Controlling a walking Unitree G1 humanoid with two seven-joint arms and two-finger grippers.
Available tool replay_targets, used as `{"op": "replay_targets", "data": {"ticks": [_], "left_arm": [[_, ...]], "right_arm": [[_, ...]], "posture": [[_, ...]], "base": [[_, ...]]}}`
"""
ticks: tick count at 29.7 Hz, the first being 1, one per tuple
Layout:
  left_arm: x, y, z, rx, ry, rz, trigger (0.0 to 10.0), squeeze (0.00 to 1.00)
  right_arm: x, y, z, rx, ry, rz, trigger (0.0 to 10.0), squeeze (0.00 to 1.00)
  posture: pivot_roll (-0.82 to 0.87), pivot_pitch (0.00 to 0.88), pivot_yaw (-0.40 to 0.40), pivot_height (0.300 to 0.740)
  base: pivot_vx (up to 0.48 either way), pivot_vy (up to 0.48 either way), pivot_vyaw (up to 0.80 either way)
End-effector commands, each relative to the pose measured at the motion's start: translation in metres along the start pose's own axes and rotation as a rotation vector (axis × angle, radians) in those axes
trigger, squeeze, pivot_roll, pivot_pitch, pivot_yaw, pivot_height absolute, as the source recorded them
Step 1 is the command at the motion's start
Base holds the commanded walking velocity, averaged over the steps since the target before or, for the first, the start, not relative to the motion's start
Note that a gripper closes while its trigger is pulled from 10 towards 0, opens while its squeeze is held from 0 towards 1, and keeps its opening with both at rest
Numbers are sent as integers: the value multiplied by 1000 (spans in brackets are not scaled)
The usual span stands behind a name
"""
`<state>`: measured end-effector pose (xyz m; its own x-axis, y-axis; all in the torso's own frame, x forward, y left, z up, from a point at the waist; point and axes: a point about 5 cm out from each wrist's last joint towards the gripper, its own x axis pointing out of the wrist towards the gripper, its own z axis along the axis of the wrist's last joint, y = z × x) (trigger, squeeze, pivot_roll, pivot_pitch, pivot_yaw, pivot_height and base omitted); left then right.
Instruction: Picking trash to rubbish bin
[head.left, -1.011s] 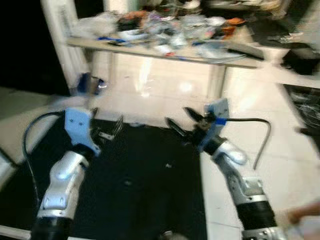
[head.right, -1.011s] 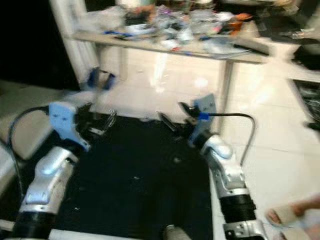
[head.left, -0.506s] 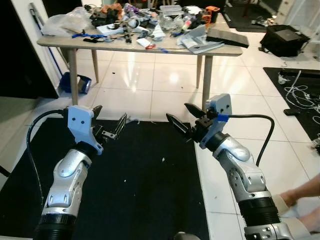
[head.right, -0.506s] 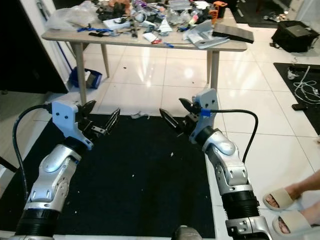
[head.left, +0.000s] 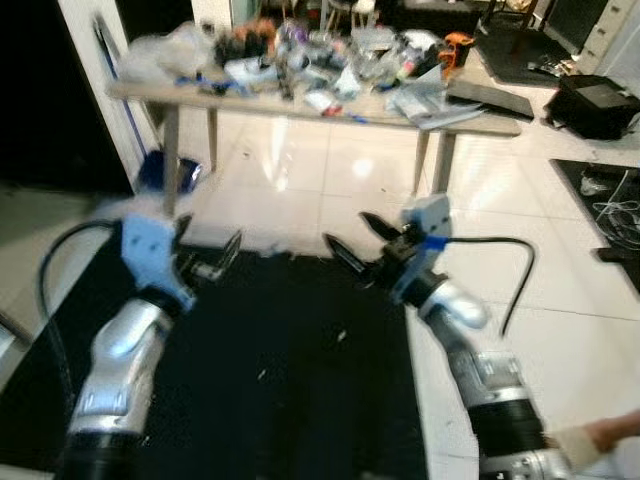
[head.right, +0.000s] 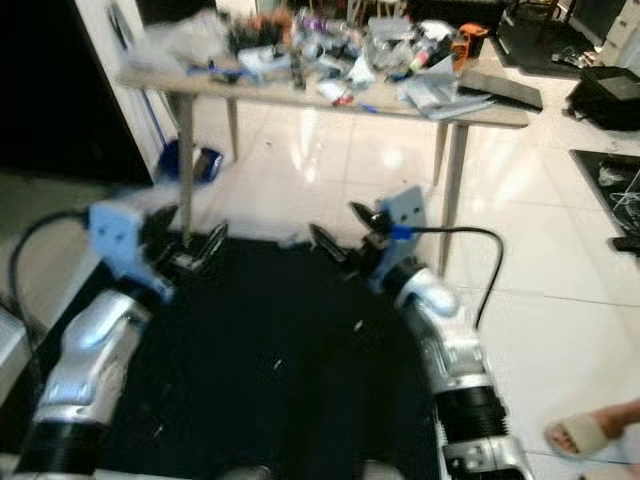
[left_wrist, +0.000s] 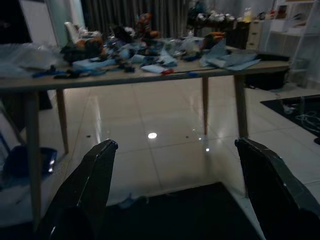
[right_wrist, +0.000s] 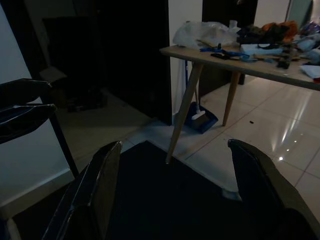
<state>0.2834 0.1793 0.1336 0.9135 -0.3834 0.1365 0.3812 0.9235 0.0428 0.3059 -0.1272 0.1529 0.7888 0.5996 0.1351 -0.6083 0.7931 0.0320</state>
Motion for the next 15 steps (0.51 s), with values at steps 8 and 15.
{"op": "replay_targets", "data": {"ticks": [8, 15], "left_arm": [[2, -4, 1, 5, 1, -22, 10000, 0], [2, -4, 2, 5, -4, -25, 10000, 0]], "right_arm": [[-2, -5, -1, -3, 20, -16, 10000, 0], [-2, -6, 0, -10, 11, -21, 10000, 0]], "posture": [[28, 0, 12, 740], [28, 0, 12, 740]], "base": [[309, 0, -505], [311, 0, -288]]}}
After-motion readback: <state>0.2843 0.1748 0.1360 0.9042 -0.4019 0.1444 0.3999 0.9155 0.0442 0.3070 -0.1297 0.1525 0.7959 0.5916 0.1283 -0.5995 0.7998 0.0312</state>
